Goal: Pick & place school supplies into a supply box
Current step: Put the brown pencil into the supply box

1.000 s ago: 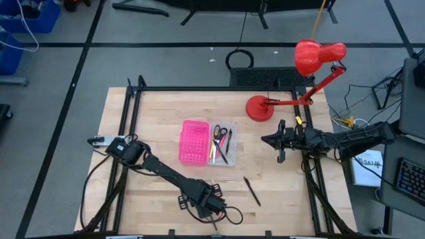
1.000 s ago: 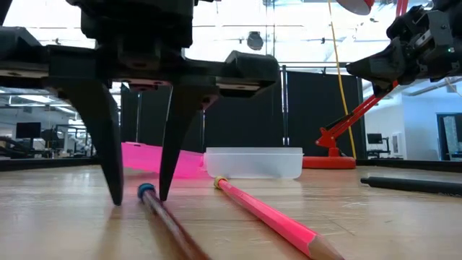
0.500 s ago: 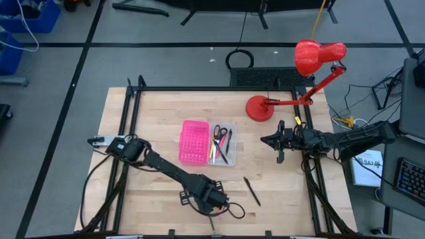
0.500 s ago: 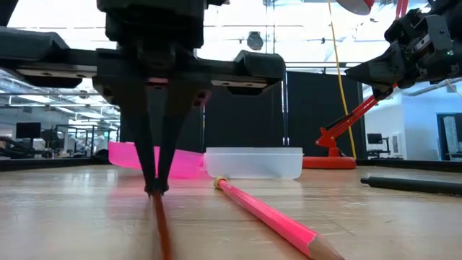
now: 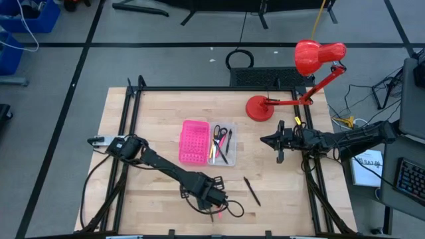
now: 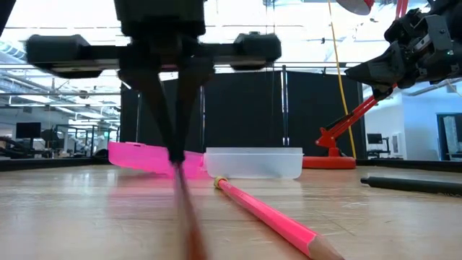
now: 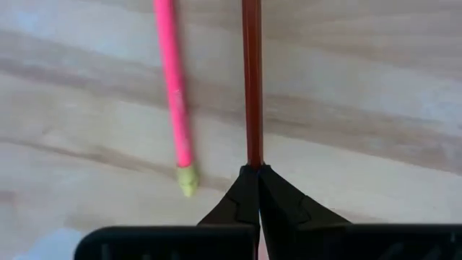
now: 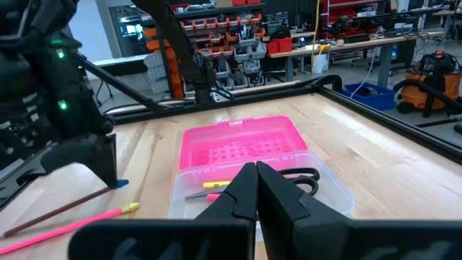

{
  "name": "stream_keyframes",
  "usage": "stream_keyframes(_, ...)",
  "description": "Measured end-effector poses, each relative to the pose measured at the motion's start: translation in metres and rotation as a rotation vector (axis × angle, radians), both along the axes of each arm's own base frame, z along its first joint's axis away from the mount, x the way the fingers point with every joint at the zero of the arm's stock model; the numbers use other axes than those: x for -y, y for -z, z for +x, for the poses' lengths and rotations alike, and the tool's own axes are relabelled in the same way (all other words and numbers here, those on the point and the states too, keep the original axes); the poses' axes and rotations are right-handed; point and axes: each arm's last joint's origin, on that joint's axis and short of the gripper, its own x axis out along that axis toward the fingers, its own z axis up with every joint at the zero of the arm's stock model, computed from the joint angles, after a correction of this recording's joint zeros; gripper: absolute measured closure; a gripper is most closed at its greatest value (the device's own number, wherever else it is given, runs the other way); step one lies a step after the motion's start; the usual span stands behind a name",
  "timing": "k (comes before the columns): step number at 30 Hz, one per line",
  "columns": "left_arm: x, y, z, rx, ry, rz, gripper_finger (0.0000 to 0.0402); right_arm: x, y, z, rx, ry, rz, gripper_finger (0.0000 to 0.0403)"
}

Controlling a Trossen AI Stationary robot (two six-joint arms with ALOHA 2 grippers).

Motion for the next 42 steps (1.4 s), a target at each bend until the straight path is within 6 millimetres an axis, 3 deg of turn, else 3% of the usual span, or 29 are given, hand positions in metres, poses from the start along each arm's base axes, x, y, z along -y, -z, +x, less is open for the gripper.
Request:
stream_keyframes(7,-0.008,-0.033,-0.004,0.106,0.063,0.061,0.0398,0.000,0.000,0.000,0.001,0.000,0.000,0.0403)
stream_keyframes(12,-0.033,-0.068,-0.001,0.202,0.146,0.095,0.0398,0.000,0.000,0.000,0.002,0.000,0.011,0.0403)
stream_keyframes(16,-0.067,-0.093,0.007,0.292,0.224,0.115,0.0394,0.000,0.001,0.000,-0.004,0.000,0.010,0.0403)
stream_keyframes(20,-0.120,-0.104,0.023,0.362,0.243,0.124,0.0397,0.000,0.001,0.001,-0.011,0.000,0.009,0.0403)
stream_keyframes(25,-0.189,-0.100,0.034,0.381,0.216,0.018,0.0391,0.000,0.003,0.001,-0.027,0.000,0.003,0.0403)
stream_keyframes(29,-0.224,-0.089,0.037,0.379,0.206,-0.023,0.0397,0.000,0.003,0.001,-0.029,-0.001,-0.010,0.0403)
stream_keyframes(35,-0.252,-0.067,0.041,0.344,0.158,-0.092,0.0396,0.000,0.003,0.001,-0.035,-0.001,-0.026,0.0403)
stream_keyframes(42,-0.258,-0.043,0.045,0.302,0.166,-0.135,0.0395,0.000,0.001,0.001,-0.018,-0.001,-0.034,0.0403)
